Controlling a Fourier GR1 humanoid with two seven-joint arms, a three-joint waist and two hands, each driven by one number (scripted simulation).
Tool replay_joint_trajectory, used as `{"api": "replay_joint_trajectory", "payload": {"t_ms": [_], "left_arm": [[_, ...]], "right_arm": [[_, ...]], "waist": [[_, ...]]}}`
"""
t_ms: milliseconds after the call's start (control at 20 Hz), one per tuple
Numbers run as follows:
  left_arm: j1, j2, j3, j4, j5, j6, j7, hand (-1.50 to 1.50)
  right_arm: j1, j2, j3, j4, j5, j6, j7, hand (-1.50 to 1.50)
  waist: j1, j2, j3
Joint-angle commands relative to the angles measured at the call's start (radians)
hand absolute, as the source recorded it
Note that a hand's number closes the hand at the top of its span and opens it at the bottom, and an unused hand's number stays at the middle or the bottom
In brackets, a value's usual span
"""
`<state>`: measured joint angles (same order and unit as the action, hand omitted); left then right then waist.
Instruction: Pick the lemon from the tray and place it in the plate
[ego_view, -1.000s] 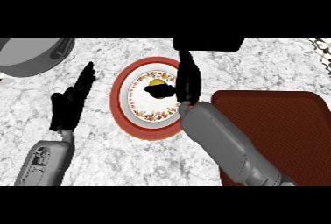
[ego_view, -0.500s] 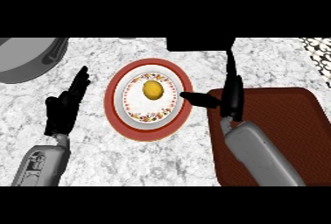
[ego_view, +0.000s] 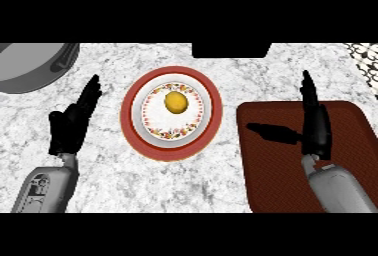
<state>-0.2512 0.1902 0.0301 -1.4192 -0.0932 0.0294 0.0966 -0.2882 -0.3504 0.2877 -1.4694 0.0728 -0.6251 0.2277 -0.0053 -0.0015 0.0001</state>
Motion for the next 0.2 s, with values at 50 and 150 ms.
{"api": "replay_joint_trajectory", "payload": {"t_ms": [50,150], "left_arm": [[0.044,-0.025,-0.021,-0.101,-0.019,0.006,0.043,0.00],[0.049,0.000,0.017,0.011,-0.006,-0.028,-0.065,0.00]], "right_arm": [[0.079,0.018,-0.101,0.026,-0.035,0.087,-0.116,-1.50],[0.144,-0.050,-0.130,-0.113,-0.047,0.130,-0.055,-1.50]], "waist": [[0.006,0.001,0.000],[0.000,0.001,0.000]]}}
